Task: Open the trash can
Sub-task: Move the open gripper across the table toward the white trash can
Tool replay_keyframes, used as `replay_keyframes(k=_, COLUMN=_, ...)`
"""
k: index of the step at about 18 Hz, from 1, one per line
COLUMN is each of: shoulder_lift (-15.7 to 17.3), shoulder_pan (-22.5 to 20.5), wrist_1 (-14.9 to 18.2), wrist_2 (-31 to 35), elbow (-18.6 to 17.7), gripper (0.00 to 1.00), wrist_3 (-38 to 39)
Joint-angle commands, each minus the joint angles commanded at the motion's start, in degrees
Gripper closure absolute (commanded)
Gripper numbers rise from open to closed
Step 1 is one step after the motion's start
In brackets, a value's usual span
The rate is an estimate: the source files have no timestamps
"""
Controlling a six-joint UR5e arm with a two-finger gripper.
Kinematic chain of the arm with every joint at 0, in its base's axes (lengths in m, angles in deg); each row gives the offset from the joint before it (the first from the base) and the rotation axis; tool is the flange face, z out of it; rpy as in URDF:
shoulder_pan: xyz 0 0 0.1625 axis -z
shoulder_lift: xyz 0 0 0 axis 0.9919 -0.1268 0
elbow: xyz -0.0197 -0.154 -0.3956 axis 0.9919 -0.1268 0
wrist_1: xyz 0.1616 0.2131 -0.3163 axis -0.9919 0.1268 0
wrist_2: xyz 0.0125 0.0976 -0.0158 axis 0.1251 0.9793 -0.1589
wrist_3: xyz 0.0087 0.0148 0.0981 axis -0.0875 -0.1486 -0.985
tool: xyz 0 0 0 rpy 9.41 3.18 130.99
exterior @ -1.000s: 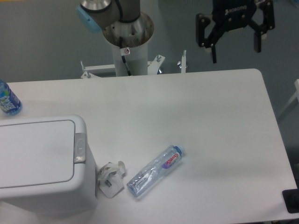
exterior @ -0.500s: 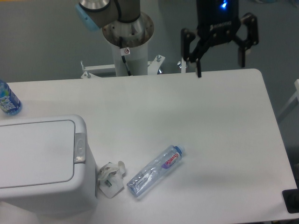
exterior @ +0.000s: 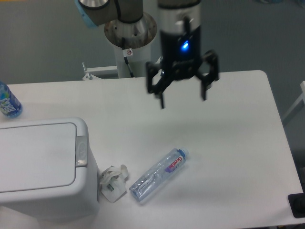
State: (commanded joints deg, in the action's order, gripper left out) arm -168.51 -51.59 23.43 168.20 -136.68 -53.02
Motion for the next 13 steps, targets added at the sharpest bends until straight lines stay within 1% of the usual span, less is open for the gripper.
replay_keyframes(k=2, shoulder_lift=-0.97, shoulder_pan=0.54, wrist_1=0.0, wrist_2=-2.02, elbow=0.0, gripper=0.0, wrist_3=1.31)
replay_keyframes(k=4, shoulder_lift=-1.06, shoulder_pan=0.63, wrist_1=-0.17, wrist_2=-4.31, elbow=0.09, gripper=0.0, wrist_3=4.38)
replay_keyframes(k=7, shoulder_lift=-1.85, shoulder_pan=0.63, wrist_1=-3.16, wrist_2=-9.93, elbow=0.0, gripper=0.0, wrist_3=8.69)
replay_keyframes(k=10, shoulder_lift=-2.99, shoulder_pan=1.24, wrist_1=-5.01, wrist_2=-10.38, elbow=-0.17, gripper=0.0, wrist_3=10.2)
replay_keyframes(k=13, shoulder_lift=-4.13, shoulder_pan=2.82, wrist_1=-5.18, wrist_2=-10.38, elbow=-0.17, gripper=0.0, wrist_3=10.2)
